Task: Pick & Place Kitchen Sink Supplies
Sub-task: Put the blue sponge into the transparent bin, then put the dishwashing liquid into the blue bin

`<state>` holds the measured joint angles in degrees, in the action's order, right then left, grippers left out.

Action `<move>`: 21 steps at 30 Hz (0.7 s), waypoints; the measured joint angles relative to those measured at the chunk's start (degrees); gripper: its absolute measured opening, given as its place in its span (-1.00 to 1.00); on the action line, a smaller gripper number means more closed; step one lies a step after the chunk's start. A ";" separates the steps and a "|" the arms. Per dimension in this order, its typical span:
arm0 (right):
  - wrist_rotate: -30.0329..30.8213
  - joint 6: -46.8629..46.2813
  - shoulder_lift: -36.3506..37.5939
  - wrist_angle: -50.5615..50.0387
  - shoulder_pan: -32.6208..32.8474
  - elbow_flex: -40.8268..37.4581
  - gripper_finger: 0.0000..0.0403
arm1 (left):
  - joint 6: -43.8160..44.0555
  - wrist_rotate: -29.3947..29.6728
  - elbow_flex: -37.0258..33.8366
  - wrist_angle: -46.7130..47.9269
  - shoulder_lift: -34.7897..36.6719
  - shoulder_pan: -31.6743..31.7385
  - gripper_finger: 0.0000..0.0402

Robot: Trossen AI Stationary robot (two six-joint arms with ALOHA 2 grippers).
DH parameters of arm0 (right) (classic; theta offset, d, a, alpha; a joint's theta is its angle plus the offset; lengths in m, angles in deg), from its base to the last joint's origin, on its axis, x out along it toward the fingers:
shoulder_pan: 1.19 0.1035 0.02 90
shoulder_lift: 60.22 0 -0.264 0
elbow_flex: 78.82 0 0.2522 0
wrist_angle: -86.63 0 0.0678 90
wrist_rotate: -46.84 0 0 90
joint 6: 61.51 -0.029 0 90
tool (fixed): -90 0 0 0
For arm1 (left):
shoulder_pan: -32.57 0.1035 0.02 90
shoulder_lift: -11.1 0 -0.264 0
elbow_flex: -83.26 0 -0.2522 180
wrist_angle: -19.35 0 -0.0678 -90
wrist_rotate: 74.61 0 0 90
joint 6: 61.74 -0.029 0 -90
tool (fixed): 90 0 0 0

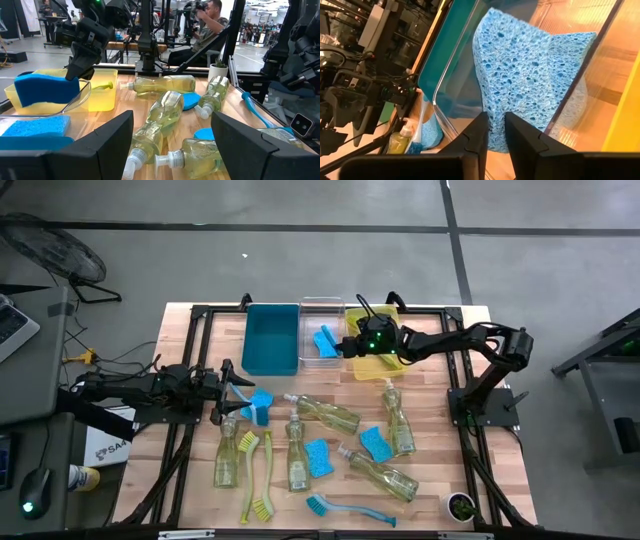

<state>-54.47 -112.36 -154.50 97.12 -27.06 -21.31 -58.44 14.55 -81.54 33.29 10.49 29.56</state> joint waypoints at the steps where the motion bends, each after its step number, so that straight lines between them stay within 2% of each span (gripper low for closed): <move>1: 0.01 0.28 0.00 0.00 0.00 0.00 -0.70 | 0.01 0.00 0.01 0.00 0.00 0.00 0.32; 15: 0.25 3.66 0.00 0.00 0.00 0.00 -0.68 | 0.01 0.00 0.00 0.00 0.01 0.00 0.32; 21: -0.89 6.36 0.02 0.86 -0.29 0.00 -0.58 | 0.01 0.01 0.00 0.00 0.00 0.00 0.32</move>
<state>-55.36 -106.00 -154.48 97.98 -27.35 -21.31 -58.43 14.56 -81.55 33.29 10.49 29.57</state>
